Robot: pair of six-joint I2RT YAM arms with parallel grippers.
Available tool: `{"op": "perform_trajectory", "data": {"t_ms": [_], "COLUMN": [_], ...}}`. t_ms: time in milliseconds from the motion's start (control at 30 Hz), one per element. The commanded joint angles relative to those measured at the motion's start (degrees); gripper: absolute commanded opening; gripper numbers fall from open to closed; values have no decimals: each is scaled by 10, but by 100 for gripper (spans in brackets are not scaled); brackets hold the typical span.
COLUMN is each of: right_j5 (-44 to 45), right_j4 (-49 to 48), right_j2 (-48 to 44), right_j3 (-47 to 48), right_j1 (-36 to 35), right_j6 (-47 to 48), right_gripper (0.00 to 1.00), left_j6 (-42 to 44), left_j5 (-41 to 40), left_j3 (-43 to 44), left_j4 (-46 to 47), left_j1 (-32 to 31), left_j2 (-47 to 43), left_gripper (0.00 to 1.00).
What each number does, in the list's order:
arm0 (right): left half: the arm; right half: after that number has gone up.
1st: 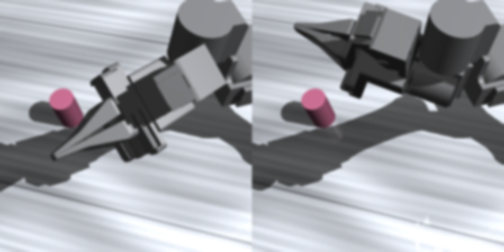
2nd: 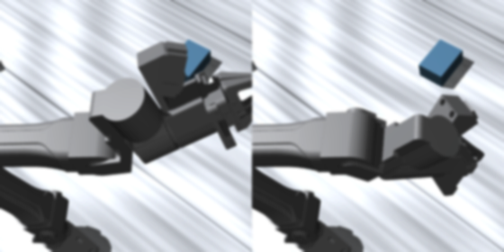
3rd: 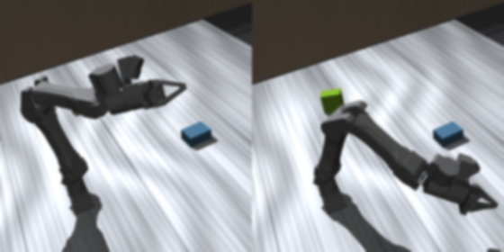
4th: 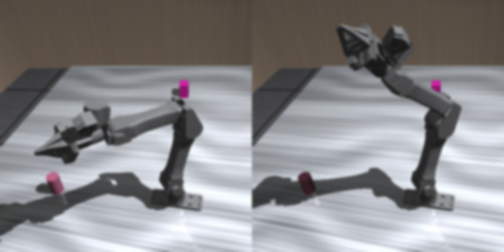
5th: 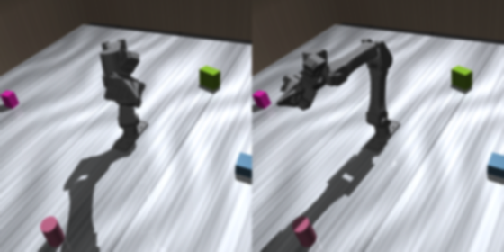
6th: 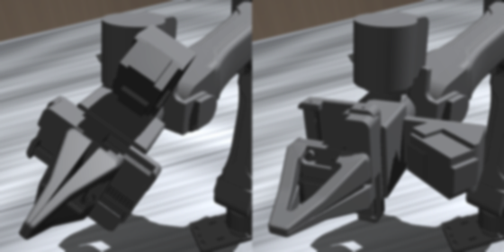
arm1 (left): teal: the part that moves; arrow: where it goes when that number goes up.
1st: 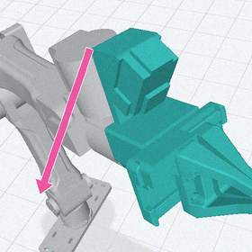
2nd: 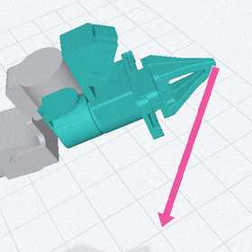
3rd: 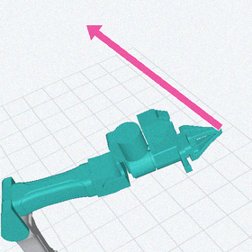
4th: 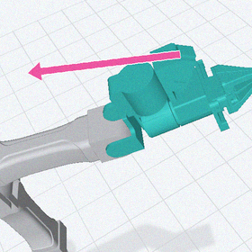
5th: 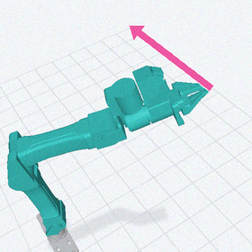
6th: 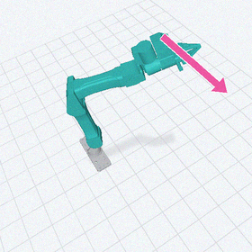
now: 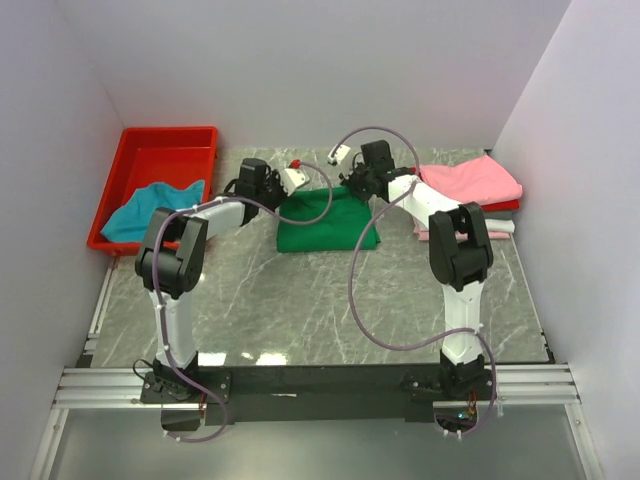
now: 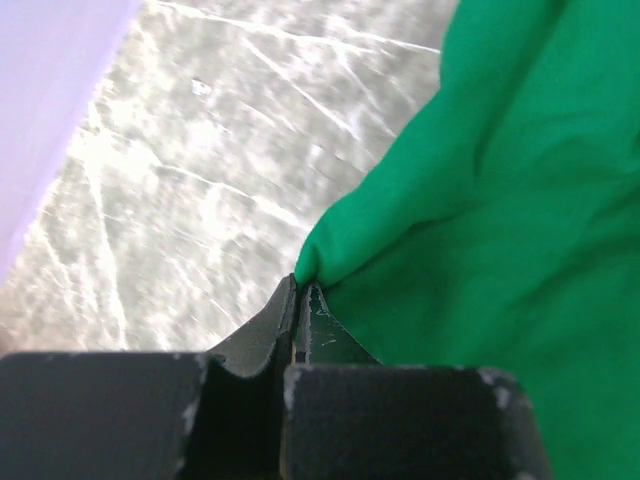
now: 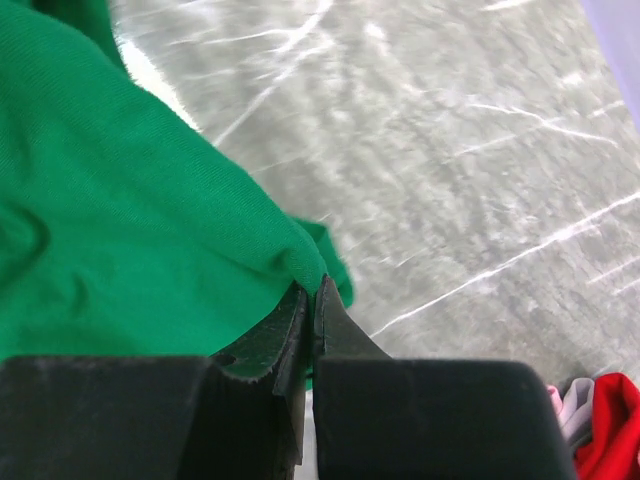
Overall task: Fold and stack the t-shirts
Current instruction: Fold the tshirt
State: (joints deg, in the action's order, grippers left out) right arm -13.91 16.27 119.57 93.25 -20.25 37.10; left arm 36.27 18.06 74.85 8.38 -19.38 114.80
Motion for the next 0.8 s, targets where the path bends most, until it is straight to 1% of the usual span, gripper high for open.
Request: {"op": "perform_trajectory", "data": {"t_ms": [0, 100, 433, 467, 500, 533, 567, 600, 633, 667, 700, 733, 767], "right_j5": [34, 35, 49, 56, 62, 70, 84, 119, 133, 138, 149, 141, 107], "right_j4": [-61, -57, -71, -69, -66, -63, -68, -72, -77, -91, -93, -86, -65], "right_j2": [21, 38, 46, 48, 51, 56, 56, 55, 44, 34, 22, -2, -14], "right_j3": [46, 69, 67, 69, 79, 85, 89, 91, 90, 84, 73, 69, 65], "right_j1": [3, 3, 4, 4, 3, 3, 3, 3, 6, 11, 16, 32, 42], "right_j6": [-39, -42, -52, -57, -61, -67, -85, -97, -108, -138, -156, -170, -192], "right_gripper": [0, 0, 0, 2, 9, 17, 41, 48, 53, 65, 70, 71, 71], "left_j6": [-2, 11, 0, -8, -14, -21, -50, -76, -104, -153, -184, -251, -286], "left_j5": [-24, -33, -58, -63, -71, -83, -124, -155, -178, -202, -215, -221, -224], "left_j3": [55, 63, 109, 113, 121, 125, 128, 131, 137, 145, 171, 185, 195], "left_j4": [32, 22, -17, -19, -22, -23, -16, -4, 17, 14, 5, -15, -27], "left_j1": [-2, -1, 4, 4, 3, 3, 4, 4, 4, 9, 14, 27, 34], "left_j2": [21, 31, 72, 78, 80, 81, 77, 71, 64, 46, 33, 19, -10], "left_gripper": [0, 0, 0, 0, 1, 6, 17, 34, 60, 72, 94, 99, 99]}}
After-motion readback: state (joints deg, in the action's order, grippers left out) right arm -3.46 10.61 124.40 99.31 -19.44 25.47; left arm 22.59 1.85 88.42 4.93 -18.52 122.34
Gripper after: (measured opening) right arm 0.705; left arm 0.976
